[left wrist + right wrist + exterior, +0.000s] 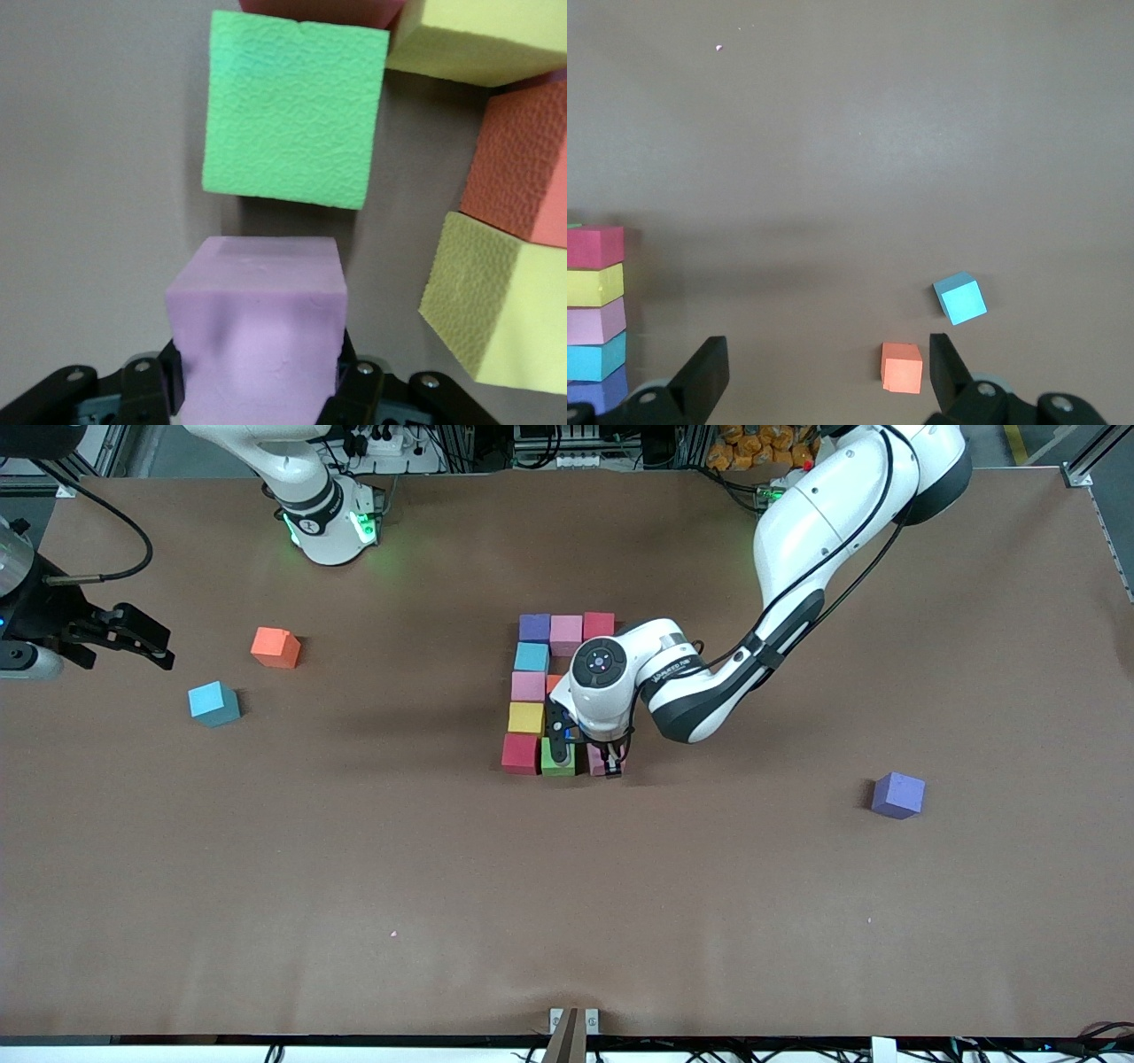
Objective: Arrange 11 blocks into digit 3
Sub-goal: 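Lower the light pink cube below the green cube and open the left gripper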
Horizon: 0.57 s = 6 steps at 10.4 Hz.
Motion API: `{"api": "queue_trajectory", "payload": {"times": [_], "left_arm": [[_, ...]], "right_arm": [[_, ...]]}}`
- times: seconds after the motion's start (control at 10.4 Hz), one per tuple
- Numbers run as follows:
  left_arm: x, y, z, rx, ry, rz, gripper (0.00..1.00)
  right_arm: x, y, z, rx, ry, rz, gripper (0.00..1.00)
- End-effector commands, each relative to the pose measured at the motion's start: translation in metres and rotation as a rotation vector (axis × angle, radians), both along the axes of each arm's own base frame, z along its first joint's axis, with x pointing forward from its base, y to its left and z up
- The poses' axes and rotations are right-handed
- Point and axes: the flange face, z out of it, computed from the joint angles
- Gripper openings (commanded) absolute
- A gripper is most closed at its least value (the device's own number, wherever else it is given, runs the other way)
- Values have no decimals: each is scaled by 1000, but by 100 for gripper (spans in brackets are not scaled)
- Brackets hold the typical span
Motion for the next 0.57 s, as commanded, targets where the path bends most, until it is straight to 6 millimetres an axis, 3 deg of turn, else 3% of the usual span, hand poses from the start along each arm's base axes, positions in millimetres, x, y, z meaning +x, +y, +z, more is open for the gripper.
{"api": "queue_trajectory", "payload": {"times": [0.0,0.48], "left_arm": [[2,-7,0,-8,5,-38,25],[-4,-13,-6,10,0,-102,25]], "right_arm": [[-2,-1,1,14,-5,1,100],[2,-1,2,16,-26,-1,100]]}}
